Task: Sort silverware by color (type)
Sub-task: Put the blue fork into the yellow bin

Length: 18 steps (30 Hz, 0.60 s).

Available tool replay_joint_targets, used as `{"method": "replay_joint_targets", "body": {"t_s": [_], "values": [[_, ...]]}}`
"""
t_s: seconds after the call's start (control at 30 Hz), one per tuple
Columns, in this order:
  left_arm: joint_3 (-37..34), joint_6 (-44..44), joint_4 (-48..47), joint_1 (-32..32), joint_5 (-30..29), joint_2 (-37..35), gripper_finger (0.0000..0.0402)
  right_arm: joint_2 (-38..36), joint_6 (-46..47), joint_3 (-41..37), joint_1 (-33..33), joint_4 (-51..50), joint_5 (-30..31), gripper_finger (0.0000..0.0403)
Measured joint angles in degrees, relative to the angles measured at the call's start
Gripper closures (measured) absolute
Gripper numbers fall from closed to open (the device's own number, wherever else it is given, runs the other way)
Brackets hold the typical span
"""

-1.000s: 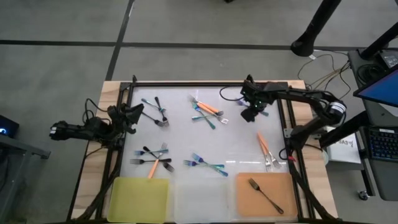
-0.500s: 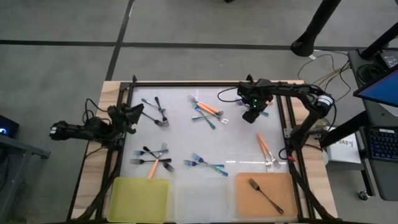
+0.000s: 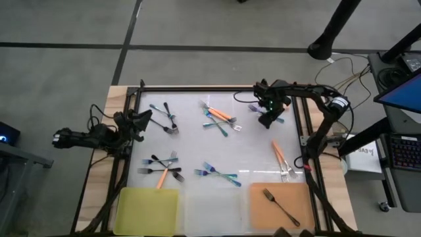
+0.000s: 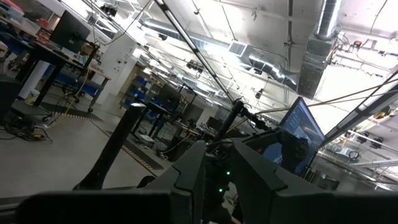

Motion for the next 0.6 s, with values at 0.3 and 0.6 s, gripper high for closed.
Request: {"method": "replay_joint_targets", "body": {"t_s": [0.3, 0.6], "values": [[0.0, 0.0, 0.0, 0.0, 0.0, 0.0, 0.0340, 2.3, -0.9, 0.9, -0.9, 0.2, -0.2, 0.0294], [0.0, 0.0, 0.0, 0.0, 0.0, 0.0, 0.0340, 8.5, -3.4, 4.8, -0.9, -2.5, 0.3, 0.0297]]}}
